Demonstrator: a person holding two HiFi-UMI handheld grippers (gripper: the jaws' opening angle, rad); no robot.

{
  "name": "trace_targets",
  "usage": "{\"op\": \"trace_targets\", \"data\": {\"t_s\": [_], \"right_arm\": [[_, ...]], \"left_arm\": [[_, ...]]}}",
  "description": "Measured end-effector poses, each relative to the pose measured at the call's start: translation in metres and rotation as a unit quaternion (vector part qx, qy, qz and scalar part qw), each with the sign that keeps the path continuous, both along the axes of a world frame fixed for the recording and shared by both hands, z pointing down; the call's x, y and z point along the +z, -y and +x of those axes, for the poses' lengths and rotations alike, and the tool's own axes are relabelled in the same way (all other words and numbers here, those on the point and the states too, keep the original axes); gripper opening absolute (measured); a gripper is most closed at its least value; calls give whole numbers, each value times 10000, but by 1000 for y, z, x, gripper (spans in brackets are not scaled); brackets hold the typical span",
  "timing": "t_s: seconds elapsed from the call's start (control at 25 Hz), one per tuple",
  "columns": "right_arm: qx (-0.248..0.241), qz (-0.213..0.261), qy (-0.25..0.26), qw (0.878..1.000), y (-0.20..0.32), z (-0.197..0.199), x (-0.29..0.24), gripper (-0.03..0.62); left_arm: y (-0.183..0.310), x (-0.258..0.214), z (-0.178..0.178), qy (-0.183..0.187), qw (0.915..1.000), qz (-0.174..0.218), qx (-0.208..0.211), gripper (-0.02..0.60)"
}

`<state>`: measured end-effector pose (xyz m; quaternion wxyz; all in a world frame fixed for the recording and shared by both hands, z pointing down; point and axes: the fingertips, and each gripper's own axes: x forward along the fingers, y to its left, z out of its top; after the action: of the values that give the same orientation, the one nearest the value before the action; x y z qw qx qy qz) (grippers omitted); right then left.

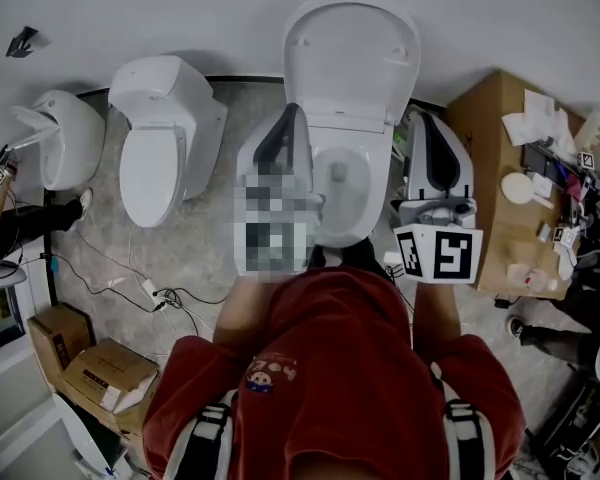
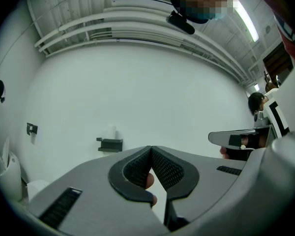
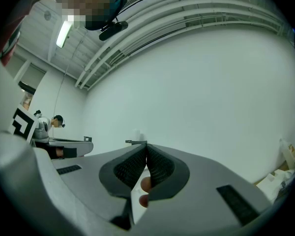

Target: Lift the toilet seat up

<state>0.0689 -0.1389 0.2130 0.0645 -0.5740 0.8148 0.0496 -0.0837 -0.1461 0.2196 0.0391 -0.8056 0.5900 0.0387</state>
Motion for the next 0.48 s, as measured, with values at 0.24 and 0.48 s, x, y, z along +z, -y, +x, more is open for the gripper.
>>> {"op": "trace_targets", "data": {"t_s": [0.24,0.48], "right_arm": [[47,-137,37,9999,-1,2,13,14],[88,-310,71,9995,-2,0,27,14]], "left_arm": [[-3,31,4,110,9995,-283,100,11],[-6,59,3,139,9982,-563,166,11]]}}
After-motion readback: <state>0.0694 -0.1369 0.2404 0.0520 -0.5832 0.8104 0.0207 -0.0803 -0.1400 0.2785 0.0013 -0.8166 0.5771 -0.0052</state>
